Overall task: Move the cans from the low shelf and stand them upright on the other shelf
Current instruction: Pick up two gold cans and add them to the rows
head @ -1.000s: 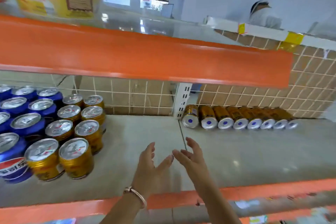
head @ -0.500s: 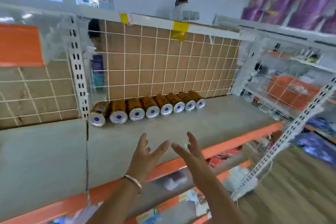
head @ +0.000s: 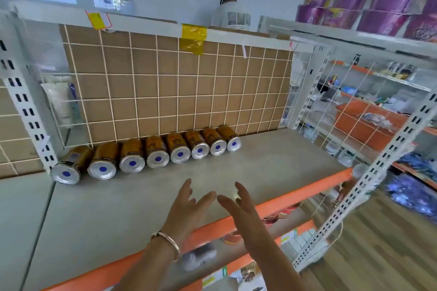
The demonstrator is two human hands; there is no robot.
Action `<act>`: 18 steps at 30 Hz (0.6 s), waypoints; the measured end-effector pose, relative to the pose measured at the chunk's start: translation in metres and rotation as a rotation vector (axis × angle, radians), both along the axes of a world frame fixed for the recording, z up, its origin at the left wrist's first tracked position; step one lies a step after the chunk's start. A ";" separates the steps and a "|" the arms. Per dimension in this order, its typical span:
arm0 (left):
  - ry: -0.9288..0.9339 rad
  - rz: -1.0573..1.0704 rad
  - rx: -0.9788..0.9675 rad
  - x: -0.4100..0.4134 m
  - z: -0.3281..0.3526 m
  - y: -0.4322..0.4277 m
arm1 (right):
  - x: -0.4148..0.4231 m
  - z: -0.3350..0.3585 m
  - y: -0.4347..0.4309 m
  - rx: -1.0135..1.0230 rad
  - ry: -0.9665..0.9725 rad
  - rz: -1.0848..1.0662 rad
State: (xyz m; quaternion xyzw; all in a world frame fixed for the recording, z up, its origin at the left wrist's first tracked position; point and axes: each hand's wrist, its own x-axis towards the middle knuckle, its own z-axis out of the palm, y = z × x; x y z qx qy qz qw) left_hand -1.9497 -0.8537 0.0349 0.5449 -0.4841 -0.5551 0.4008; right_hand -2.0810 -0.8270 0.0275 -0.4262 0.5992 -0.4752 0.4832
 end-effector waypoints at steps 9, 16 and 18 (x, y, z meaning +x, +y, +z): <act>-0.155 -0.045 -0.100 -0.022 0.000 -0.085 | -0.034 -0.002 -0.093 0.063 0.129 -0.068; -0.278 -0.104 -0.169 -0.056 -0.004 -0.130 | -0.070 -0.008 -0.153 0.193 0.151 -0.100; -0.333 -0.103 -0.197 -0.065 -0.006 -0.144 | -0.080 -0.007 -0.176 0.234 0.129 -0.122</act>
